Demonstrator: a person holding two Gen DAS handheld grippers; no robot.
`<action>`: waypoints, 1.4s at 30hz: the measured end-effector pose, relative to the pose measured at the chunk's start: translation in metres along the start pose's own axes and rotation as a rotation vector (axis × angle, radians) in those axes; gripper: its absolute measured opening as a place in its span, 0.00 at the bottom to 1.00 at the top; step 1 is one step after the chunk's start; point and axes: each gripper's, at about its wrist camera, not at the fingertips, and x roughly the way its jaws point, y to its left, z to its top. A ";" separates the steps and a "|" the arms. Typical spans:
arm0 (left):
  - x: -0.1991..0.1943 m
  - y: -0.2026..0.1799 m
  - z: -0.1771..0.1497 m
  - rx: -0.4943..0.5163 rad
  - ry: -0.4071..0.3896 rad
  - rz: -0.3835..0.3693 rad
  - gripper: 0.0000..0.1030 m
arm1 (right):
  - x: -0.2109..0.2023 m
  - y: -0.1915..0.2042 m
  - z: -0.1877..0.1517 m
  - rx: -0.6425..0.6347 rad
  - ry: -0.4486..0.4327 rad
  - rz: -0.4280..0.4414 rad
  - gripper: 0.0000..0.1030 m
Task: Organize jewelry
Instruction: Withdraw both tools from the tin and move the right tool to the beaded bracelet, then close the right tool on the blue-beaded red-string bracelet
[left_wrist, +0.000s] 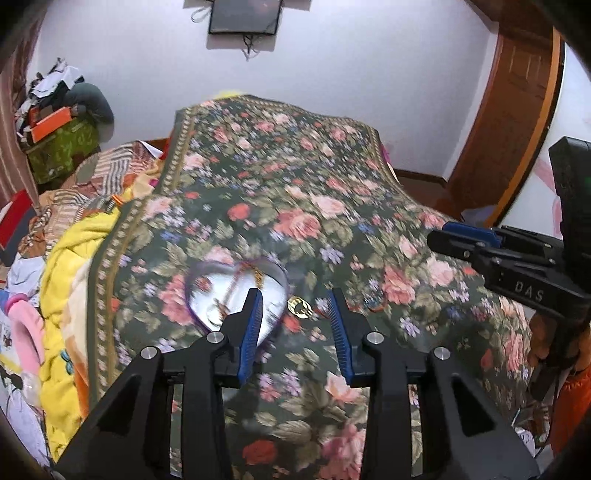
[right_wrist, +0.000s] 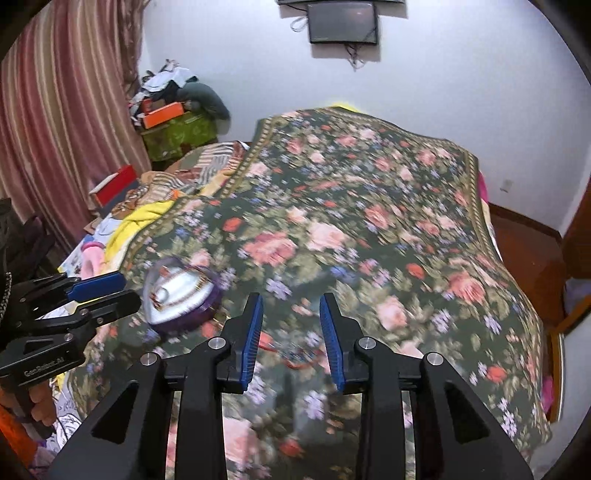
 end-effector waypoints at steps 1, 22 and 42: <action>0.004 -0.003 -0.003 0.001 0.014 -0.008 0.34 | -0.001 -0.002 -0.003 0.005 0.005 -0.005 0.28; 0.072 -0.020 -0.033 0.006 0.189 -0.069 0.34 | 0.051 -0.026 -0.050 0.043 0.221 0.037 0.28; 0.093 -0.007 -0.033 -0.030 0.200 -0.066 0.34 | 0.092 -0.009 -0.046 -0.034 0.277 0.052 0.36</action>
